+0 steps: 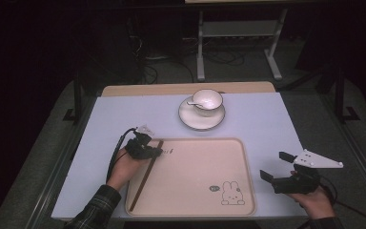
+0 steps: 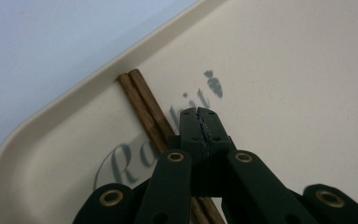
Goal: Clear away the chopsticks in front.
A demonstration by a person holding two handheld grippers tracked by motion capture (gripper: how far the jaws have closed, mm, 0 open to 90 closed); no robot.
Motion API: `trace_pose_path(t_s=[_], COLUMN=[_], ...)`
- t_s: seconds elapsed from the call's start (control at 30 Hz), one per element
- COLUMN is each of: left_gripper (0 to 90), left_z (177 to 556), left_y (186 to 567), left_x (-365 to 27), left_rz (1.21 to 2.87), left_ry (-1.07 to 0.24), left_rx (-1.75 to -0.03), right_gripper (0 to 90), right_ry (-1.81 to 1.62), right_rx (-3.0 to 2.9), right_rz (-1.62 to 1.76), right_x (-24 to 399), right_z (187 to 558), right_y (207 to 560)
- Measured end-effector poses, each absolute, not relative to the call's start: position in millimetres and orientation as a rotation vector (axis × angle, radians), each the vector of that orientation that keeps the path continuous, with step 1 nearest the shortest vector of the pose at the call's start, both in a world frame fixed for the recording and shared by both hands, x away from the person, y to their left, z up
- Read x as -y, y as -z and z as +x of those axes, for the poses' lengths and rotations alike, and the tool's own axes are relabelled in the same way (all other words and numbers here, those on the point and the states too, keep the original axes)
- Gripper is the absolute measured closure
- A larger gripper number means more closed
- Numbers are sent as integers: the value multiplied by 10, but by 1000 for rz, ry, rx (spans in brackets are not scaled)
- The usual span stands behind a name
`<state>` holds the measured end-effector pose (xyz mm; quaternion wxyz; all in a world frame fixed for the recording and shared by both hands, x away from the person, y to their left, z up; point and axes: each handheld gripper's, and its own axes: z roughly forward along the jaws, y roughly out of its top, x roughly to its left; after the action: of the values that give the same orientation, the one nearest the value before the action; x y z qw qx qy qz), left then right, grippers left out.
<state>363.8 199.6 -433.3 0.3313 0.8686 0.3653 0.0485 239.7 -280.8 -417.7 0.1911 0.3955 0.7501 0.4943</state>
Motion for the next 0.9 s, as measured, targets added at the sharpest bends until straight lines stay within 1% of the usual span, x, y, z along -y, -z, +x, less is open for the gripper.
trace_pose_path(t_s=[0.6,0.9], left_gripper=[893,884], left_z=[3490,3493], left_y=[4333,4345], left_x=[-2352,-2340], left_rz=[2252,2251], left_ry=[-138,-138], left_rx=[-1021,-1017], right_gripper=[0,0], right_ry=[-1386,-1385], right_rx=[-2107,-2108], right_rz=[1111,1109], right_x=[2800,2797], right_z=[2397,2396], right_y=[4176,4176])
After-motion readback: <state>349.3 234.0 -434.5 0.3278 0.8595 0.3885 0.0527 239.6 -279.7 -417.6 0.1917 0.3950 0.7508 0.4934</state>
